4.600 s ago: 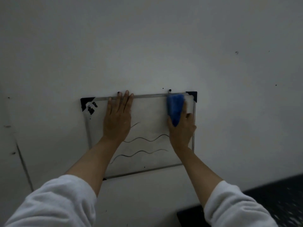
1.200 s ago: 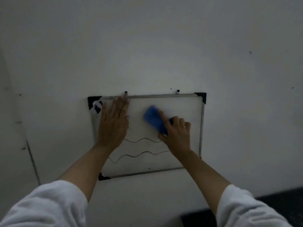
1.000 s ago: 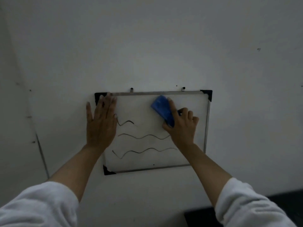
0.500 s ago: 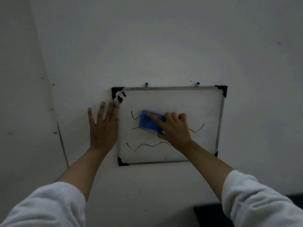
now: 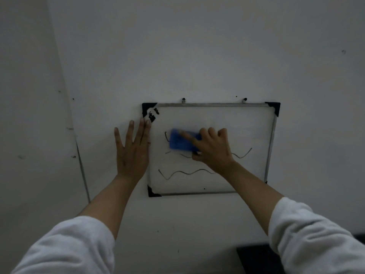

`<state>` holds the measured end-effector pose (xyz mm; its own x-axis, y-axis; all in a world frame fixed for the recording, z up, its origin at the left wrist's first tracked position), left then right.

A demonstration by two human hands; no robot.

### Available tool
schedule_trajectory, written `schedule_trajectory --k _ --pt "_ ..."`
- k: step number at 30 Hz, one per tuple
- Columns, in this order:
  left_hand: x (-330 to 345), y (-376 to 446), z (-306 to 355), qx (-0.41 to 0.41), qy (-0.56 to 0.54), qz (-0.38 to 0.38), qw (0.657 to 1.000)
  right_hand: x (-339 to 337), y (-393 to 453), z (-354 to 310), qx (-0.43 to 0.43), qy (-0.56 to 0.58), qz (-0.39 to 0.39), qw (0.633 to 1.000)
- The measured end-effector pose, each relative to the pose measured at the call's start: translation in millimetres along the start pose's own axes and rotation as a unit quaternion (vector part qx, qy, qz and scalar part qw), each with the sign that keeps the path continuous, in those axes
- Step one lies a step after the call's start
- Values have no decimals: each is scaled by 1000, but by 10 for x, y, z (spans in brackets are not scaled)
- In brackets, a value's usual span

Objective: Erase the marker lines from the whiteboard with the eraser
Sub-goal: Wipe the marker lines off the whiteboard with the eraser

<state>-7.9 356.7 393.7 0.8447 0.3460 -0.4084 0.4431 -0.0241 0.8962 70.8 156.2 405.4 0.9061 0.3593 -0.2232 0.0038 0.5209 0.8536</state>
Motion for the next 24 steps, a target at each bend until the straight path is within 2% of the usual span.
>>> schedule_trajectory --k 2,3,4,5,7,8,9,10,12,14,15,18,19,20,22,24 --pt "-4 -1 0 -2 1 5 1000 -14 40 122 135 34 6 990" --pt "-4 -5 4 -2 1 8 1000 -18 29 105 164 48 9 985" --pt "-2 -10 8 -1 1 10 1000 -13 10 34 153 54 12 987" --pt "-1 -11 7 -2 0 12 1000 -5 -15 -82 102 49 15 993" --pt "2 -15 -4 -2 -11 12 1000 15 -68 -292 -62 20 3 998" --pt "2 -19 -6 -1 -14 11 1000 20 -50 -295 -113 2 -3 994" --pt "2 -24 -5 0 -12 14 1000 23 2 -250 -121 -13 -3 993" --pt "1 -26 -3 0 -8 17 1000 22 78 -179 -87 -19 3 996" --pt "6 -23 -1 0 0 25 1000 1 184 -61 38 5 7 999" --pt "19 -24 -1 8 1 27 1000 -9 161 -125 74 34 8 997" --pt "29 -21 -6 16 2 24 1000 -2 114 -217 39 38 9 998" --pt "50 -8 -51 37 2 5 999 29 -3 -401 -140 -8 -12 990" --pt "46 -4 -61 41 5 4 999 39 39 -363 -152 -26 -17 988" --pt "40 1 -66 43 10 5 999 41 109 -303 -126 -32 -15 991" --pt "42 10 -71 42 15 6 999 10 214 -200 -15 -7 -9 1000" --pt "51 3 -69 41 20 7 999 -18 198 -250 26 20 2 999"
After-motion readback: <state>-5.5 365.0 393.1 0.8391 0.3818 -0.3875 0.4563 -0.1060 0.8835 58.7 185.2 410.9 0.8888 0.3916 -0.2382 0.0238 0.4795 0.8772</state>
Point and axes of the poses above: each hand's wrist, its own y-axis towards the middle knuckle, its own x-axis out of the palm, z = x × y, the point moved 6 cm from there along y, towards the middle knuckle
